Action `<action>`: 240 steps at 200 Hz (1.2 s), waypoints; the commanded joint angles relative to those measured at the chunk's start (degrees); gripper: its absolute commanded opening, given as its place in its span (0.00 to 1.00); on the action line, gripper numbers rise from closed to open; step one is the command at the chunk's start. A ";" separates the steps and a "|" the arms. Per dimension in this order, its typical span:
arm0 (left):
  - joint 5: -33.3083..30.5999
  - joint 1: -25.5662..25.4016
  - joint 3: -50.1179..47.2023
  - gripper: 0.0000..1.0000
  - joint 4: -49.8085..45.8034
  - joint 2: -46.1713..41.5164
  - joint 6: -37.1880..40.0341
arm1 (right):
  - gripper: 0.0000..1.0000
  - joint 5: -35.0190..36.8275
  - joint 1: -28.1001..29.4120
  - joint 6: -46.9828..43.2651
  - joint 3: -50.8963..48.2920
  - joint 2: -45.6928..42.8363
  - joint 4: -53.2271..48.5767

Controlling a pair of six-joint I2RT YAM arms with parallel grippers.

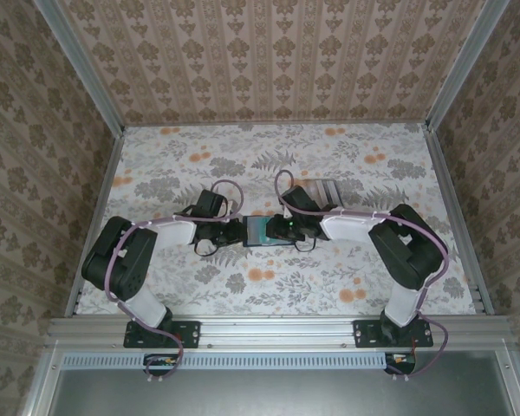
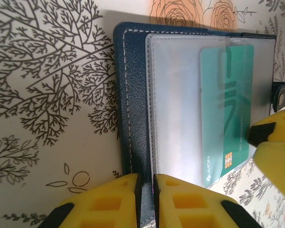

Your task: Put the credit cards into the card holder

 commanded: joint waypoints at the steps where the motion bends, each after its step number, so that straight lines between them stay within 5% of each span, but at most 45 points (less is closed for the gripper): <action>1: 1.18 0.13 -1.35 0.17 1.85 -0.07 -1.58 | 0.39 4.15 1.16 -2.63 2.20 0.44 -4.59; 84: -2.03 1.88 -2.51 0.26 -4.12 -10.65 1.73 | 0.50 13.73 2.80 -9.51 6.48 -3.87 -14.29; 130: -0.84 2.28 -4.48 0.27 2.84 -5.15 0.27 | 0.55 13.67 3.38 -8.65 7.77 1.32 -13.20; 147: -0.88 2.30 -7.07 0.39 9.09 -5.15 -1.22 | 0.59 14.13 3.68 -8.70 8.67 2.48 -13.57; 168: -0.90 2.28 -6.99 0.42 9.16 -4.37 -0.45 | 0.59 14.21 4.31 -8.72 8.87 3.34 -12.87; 240: 3.92 3.61 -4.54 0.26 12.09 1.73 -1.20 | 0.55 12.22 5.04 -9.20 12.58 5.41 -13.49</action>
